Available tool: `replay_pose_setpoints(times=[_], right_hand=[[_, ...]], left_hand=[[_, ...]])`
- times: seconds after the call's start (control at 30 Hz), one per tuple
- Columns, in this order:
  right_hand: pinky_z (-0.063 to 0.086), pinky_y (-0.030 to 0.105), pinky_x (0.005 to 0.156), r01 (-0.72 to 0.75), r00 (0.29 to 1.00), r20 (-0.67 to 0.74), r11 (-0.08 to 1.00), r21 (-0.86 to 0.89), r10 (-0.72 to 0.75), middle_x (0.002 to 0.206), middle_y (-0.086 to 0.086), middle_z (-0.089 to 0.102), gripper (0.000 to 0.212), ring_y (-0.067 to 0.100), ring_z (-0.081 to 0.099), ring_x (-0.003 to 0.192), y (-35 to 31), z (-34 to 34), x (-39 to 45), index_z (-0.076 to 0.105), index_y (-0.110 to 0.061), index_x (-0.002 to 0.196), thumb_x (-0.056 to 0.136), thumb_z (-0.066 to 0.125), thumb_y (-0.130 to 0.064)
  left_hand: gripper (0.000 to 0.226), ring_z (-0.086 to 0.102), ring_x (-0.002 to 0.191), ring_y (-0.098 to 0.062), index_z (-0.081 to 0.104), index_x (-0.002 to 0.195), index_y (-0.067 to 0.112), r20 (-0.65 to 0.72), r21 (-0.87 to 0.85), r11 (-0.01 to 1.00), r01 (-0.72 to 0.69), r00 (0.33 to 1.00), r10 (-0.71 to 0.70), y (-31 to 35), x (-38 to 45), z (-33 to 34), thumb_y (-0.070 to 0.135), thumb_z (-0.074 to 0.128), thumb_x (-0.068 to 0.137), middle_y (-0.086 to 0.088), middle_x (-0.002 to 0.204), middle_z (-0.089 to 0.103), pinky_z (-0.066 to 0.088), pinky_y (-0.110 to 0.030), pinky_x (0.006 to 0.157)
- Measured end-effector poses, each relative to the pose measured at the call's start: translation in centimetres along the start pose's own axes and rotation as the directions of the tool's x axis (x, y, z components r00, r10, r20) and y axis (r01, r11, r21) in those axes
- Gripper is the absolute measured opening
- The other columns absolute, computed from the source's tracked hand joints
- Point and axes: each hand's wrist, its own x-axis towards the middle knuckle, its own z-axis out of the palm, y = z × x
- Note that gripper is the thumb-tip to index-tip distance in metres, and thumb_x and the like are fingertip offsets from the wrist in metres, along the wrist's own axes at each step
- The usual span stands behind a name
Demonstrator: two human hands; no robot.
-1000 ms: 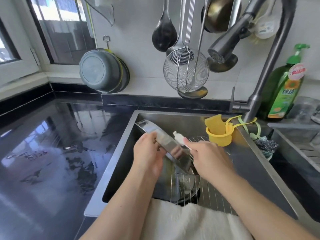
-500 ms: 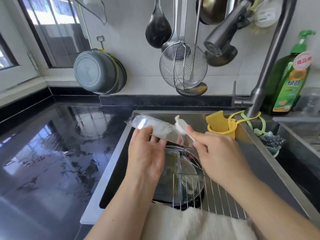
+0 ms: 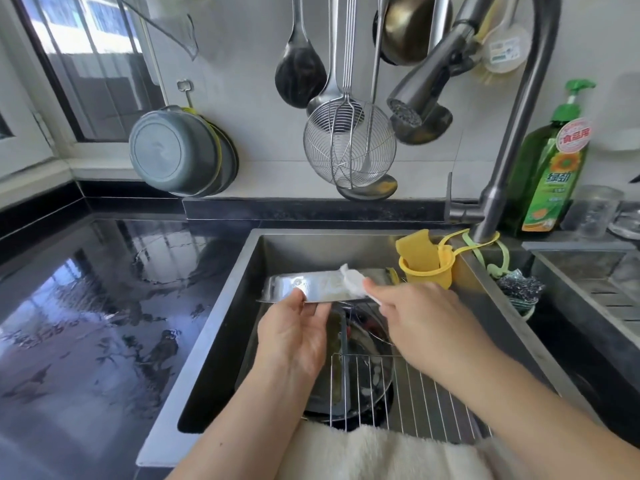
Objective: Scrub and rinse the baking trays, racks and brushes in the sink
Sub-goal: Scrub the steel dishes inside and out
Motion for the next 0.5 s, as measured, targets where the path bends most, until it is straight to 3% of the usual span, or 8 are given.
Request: replay_pose_setpoints(times=[0.07, 0.2, 0.3, 0.4, 0.5], right_hand=[[0.051, 0.034, 0.06, -0.026, 1.0, 0.0, 0.999, -0.044, 0.026, 0.088, -0.006, 0.057, 0.052, 0.015, 0.054, 0.072, 1.3, 0.3, 0.4, 0.038, -0.047, 0.151, 0.106, 0.047, -0.024], [0.045, 0.022, 0.061, 0.039, 0.995, 0.083, 0.973, 0.229, -0.059, 0.091, -0.01, 0.059, 0.052, 0.003, 0.048, 0.07, -0.4, 3.0, -1.0, 0.041, -0.048, 0.148, 0.104, 0.052, -0.025], [0.054, 0.037, 0.068, 0.032, 0.999, -0.02, 0.983, 0.182, -0.028, 0.091, -0.006, 0.062, 0.052, 0.015, 0.058, 0.078, 1.1, 3.5, 0.7, 0.04, -0.048, 0.149, 0.104, 0.051, -0.023], [0.046, 0.037, 0.061, -0.058, 0.995, -0.073, 0.984, 0.169, 0.071, 0.08, -0.007, 0.055, 0.052, 0.017, 0.053, 0.072, 2.2, 3.1, 1.1, 0.041, -0.043, 0.151, 0.105, 0.05, -0.021], [0.041, 0.031, 0.059, 0.101, 0.993, -0.092, 0.949, 0.298, -0.077, 0.075, -0.009, 0.051, 0.053, 0.011, 0.049, 0.069, 0.3, 3.2, 0.3, 0.046, -0.046, 0.146, 0.102, 0.056, -0.019]], left_hand=[[0.031, 0.071, 0.108, -0.042, 0.043, 0.138, -0.009, -0.038, -0.021, 1.0, -0.003, 0.999, 0.003, 0.0, 0.5, -0.1, 0.004, 0.042, 0.11, -0.033, 0.117, 0.067, 0.057, -0.054, 0.097], [0.039, 0.068, 0.111, -0.046, 0.042, 0.146, -0.005, -0.041, 0.068, 0.995, 0.074, 0.997, -0.071, -0.8, 0.5, -0.6, 0.017, 0.034, 0.114, -0.037, 0.123, 0.063, 0.054, -0.056, 0.102], [0.041, 0.068, 0.112, -0.045, 0.039, 0.149, -0.004, -0.061, 0.039, 0.999, 0.039, 0.997, -0.036, -0.7, 0.9, -0.6, 0.016, 0.032, 0.115, -0.034, 0.127, 0.062, 0.055, -0.053, 0.097], [0.044, 0.07, 0.105, -0.044, 0.032, 0.157, 0.002, -0.051, -0.042, 0.999, 0.003, 0.999, -0.005, -0.2, 0.8, -0.2, 0.013, 0.032, 0.114, -0.032, 0.126, 0.062, 0.058, -0.054, 0.087], [0.042, 0.073, 0.1, -0.04, 0.037, 0.153, 0.0, -0.02, -0.017, 1.0, 0.002, 1.0, -0.002, -0.5, 0.3, -0.1, 0.015, 0.033, 0.114, -0.03, 0.118, 0.068, 0.057, -0.052, 0.09]])
